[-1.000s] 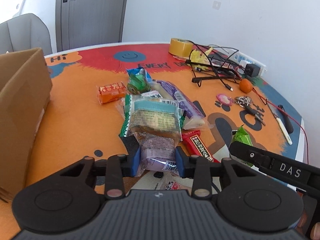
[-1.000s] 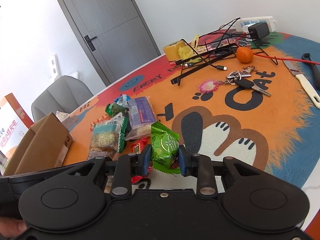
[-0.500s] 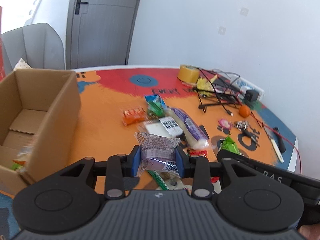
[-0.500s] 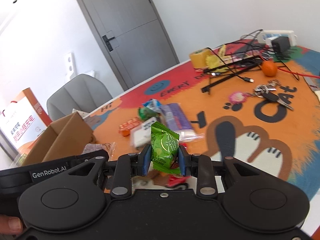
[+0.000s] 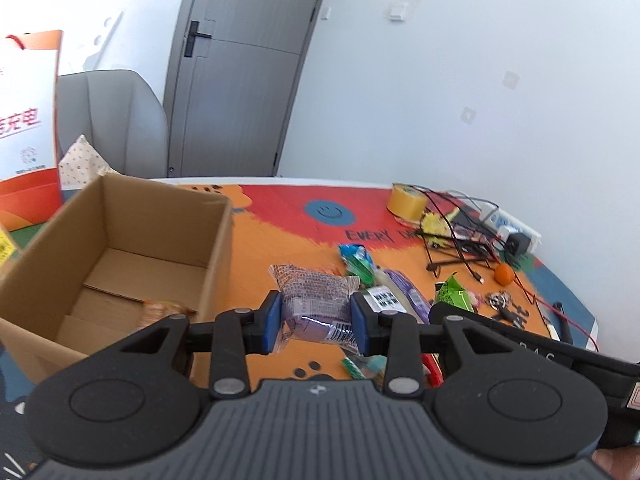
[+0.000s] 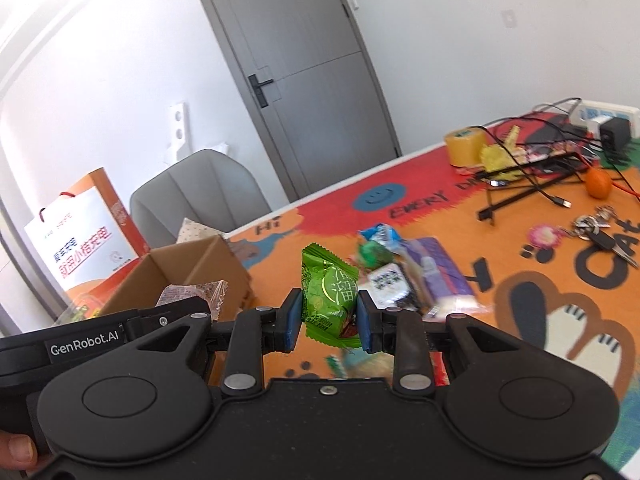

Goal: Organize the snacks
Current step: 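Carry both held snacks to the cardboard box and release them inside, then move both open tools back from the box to the snack pile, then grasp the red chocolate bar with the right tool while the left tool grasps the clear pastry pack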

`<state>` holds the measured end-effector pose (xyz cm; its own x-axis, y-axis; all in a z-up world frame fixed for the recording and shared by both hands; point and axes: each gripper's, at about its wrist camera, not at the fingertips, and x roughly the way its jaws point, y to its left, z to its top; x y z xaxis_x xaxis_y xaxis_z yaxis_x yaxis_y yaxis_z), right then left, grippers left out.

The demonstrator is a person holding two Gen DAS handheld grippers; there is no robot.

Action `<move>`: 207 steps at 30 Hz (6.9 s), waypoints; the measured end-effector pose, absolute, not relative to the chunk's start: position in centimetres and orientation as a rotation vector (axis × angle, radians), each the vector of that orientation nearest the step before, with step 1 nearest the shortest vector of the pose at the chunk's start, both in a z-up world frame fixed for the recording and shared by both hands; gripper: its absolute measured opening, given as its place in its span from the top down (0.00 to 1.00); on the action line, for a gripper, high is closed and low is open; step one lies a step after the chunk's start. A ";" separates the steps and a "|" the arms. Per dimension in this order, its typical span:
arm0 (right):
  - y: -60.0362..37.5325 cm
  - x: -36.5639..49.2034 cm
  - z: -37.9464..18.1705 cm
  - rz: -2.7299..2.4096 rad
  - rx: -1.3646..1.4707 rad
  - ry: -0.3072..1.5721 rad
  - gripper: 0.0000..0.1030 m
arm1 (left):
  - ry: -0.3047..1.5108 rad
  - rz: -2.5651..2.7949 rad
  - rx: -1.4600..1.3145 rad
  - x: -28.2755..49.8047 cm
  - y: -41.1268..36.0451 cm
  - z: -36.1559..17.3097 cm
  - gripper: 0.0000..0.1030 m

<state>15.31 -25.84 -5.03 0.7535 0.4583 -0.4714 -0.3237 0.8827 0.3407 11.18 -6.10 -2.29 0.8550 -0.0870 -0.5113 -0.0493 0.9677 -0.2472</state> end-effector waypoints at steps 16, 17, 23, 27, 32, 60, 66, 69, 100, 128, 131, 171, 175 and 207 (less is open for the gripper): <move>-18.6 15.2 -3.0 0.551 0.173 0.558 0.72 | 0.480 0.096 -0.315 9.3 1.0 -0.9 0.66; -18.2 15.2 -3.0 0.558 0.169 0.558 0.72 | 0.478 0.105 -0.319 9.3 1.4 -1.0 0.66; -15.7 15.3 -2.5 0.594 0.148 0.557 0.72 | 0.477 0.158 -0.354 9.2 4.4 -1.5 0.66; -14.2 15.6 -2.6 0.609 0.134 0.565 0.72 | 0.497 0.194 -0.379 9.2 6.1 -2.1 0.64; -12.3 15.7 -2.7 0.631 0.116 0.576 0.72 | 0.520 0.242 -0.410 8.9 7.7 -2.6 0.56; -10.1 14.8 -3.0 0.645 0.102 0.621 0.37 | 0.489 0.291 -0.444 5.4 9.6 -1.8 0.18; -13.1 14.4 -3.1 0.590 0.116 0.616 0.26 | 0.512 0.253 -0.425 5.8 7.8 -1.9 0.15; -14.5 14.3 -3.2 0.568 0.121 0.617 0.23 | 0.523 0.227 -0.409 6.1 6.7 -2.0 0.12; -29.0 12.2 -4.0 0.376 0.194 0.601 0.00 | 0.593 -0.009 -0.319 7.7 -4.8 -2.6 0.11; -32.4 15.1 -9.1 0.323 0.227 0.700 0.41 | 0.693 -0.124 -0.235 13.4 -10.3 -6.5 0.13; -32.3 16.0 -9.9 0.326 0.229 0.718 0.44 | 0.704 -0.116 -0.231 14.3 -10.5 -7.1 0.13; -33.8 18.0 -12.3 0.274 0.211 0.736 0.65 | 0.795 -0.229 -0.076 19.6 -15.6 -11.2 0.27; -33.6 17.8 -12.4 0.275 0.198 0.723 0.65 | 0.800 -0.216 -0.083 19.3 -15.1 -11.3 0.27; -34.7 17.7 -12.5 0.279 0.249 0.730 0.74 | 0.805 -0.123 -0.042 20.3 -14.4 -11.7 0.21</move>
